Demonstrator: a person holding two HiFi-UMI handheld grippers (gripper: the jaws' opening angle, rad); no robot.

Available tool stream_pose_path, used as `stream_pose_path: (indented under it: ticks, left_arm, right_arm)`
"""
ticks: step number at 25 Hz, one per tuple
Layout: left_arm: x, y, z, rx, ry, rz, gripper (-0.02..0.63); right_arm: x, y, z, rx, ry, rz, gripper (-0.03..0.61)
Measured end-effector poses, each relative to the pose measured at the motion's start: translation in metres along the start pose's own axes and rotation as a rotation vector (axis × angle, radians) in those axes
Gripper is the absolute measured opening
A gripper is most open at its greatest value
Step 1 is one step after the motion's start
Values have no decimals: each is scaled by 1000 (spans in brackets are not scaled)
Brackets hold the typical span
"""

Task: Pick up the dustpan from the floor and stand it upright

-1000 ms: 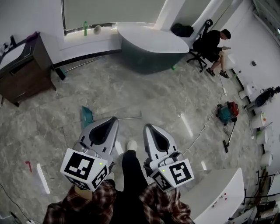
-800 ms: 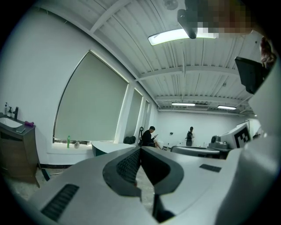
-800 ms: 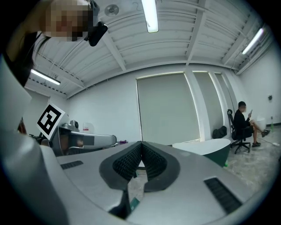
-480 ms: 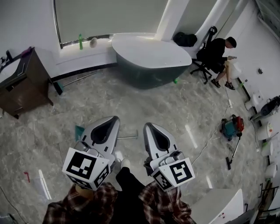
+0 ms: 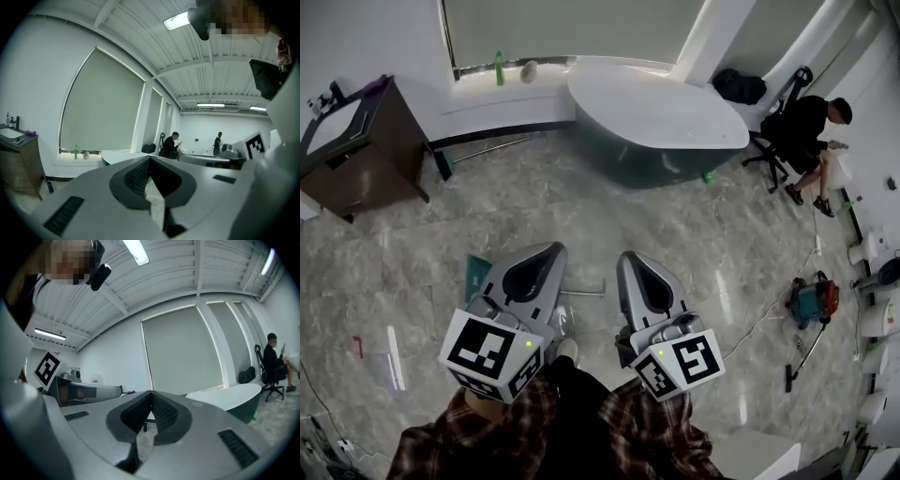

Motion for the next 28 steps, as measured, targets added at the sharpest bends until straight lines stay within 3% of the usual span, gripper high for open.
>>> stream_pose_path:
  ticks: [6, 17, 23, 28]
  left_arm:
    - [0, -31, -51, 32, 16, -2, 11]
    - [22, -74, -166, 6, -18, 31, 11]
    - [21, -86, -198, -12, -3, 13, 11]
    - [22, -95, -200, -29, 7, 12, 11]
  right_arm:
    - [1, -60, 15, 22, 1, -11, 11]
    - [14, -188, 8, 16, 54, 11, 11]
    - [8, -221, 7, -4, 42, -12, 11]
    - [10, -226, 11, -17, 50, -23, 11]
Point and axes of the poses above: the fingertips, and each gripper's own axes: y backward along the fingers, z to its right, x out of its top, the point moved 3 cm from there along y, backward along the fingers, and after that the axes turned 6 degrees about -y, right-handed, at the moved point
